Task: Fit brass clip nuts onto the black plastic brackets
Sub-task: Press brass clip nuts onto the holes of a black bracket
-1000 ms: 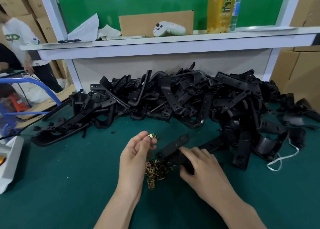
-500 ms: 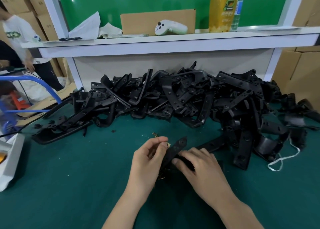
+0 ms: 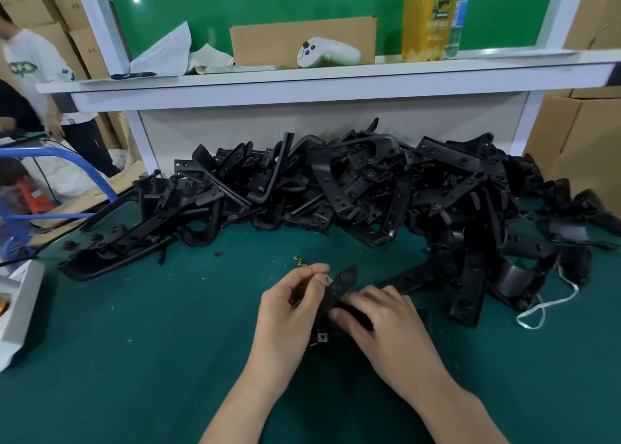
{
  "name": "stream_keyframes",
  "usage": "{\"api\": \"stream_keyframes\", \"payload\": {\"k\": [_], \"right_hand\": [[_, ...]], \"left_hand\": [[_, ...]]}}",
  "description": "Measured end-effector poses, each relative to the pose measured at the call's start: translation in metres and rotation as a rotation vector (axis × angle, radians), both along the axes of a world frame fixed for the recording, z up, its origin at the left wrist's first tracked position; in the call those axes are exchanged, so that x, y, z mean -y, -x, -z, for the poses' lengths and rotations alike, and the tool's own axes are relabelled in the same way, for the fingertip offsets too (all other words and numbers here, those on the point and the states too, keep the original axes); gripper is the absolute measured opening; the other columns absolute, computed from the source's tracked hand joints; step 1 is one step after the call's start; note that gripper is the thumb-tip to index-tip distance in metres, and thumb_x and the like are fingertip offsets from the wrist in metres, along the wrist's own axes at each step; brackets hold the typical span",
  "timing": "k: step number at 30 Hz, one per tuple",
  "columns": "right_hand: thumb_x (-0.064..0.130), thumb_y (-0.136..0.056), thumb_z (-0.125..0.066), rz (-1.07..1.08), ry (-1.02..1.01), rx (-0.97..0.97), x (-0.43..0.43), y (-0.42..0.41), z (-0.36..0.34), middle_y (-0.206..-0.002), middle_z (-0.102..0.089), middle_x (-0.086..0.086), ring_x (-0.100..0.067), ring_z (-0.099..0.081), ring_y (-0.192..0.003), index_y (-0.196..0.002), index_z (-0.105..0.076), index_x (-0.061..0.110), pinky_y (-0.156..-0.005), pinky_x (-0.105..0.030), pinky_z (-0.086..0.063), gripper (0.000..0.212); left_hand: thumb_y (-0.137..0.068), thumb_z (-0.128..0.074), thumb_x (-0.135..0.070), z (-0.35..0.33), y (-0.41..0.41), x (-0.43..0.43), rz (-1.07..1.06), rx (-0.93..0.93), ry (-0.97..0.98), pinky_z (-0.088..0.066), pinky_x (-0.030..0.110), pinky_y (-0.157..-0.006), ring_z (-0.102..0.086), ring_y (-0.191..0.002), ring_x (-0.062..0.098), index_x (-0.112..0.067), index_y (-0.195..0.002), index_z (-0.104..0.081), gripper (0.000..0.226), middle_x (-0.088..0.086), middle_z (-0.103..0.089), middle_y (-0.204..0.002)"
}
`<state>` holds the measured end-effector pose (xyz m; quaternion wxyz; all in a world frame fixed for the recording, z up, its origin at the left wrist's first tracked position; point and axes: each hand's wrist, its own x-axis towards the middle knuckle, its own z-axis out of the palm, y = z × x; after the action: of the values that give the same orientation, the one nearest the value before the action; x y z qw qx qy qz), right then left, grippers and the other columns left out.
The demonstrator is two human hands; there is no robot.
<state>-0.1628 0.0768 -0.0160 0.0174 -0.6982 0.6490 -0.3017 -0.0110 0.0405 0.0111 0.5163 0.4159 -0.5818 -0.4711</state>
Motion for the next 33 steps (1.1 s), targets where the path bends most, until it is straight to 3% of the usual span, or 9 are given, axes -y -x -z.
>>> {"api": "stream_keyframes", "payload": {"k": [5,16,21,33], "right_hand": [[0.072,-0.090,-0.026,-0.004,-0.003,0.008,0.001,0.000,0.000,-0.097,-0.058,0.023,-0.002,-0.039,-0.092,-0.121,-0.065,0.044,-0.087,-0.028,-0.035,0.057],[0.071,-0.090,-0.023,0.003,0.024,0.017,0.001,0.001,0.001,-0.096,-0.062,0.019,-0.008,-0.046,-0.090,-0.117,-0.068,0.041,-0.085,-0.032,-0.040,0.061],[0.066,-0.090,-0.025,0.024,0.059,0.032,0.002,0.002,0.003,-0.095,-0.065,0.015,-0.009,-0.044,-0.086,-0.114,-0.071,0.033,-0.081,-0.032,-0.038,0.062],[0.065,-0.090,-0.029,0.023,0.077,0.057,0.004,0.003,0.006,-0.090,-0.064,0.015,-0.009,-0.042,-0.083,-0.110,-0.074,0.032,-0.079,-0.033,-0.038,0.059]], "left_hand": [[-0.099,-0.063,-0.022,0.000,-0.001,0.000,0.014,0.023,0.026,-0.046,0.008,-0.068,-0.065,-0.075,-0.003,-0.045,-0.097,-0.075,0.026,-0.016,-0.073,-0.080],[-0.095,-0.068,-0.018,0.003,0.000,-0.006,0.079,0.051,0.045,-0.049,0.008,-0.063,-0.067,-0.078,0.001,-0.047,-0.108,-0.070,0.032,-0.013,-0.071,-0.089],[-0.092,-0.071,-0.024,0.006,0.001,-0.007,0.080,0.211,0.136,-0.046,0.008,-0.083,-0.062,-0.102,-0.001,-0.055,-0.119,-0.058,0.043,-0.019,-0.063,-0.104],[-0.093,-0.072,-0.022,0.010,0.003,-0.007,0.046,0.203,0.155,-0.044,0.005,-0.081,-0.062,-0.100,-0.003,-0.051,-0.121,-0.059,0.042,-0.021,-0.063,-0.102]]}}
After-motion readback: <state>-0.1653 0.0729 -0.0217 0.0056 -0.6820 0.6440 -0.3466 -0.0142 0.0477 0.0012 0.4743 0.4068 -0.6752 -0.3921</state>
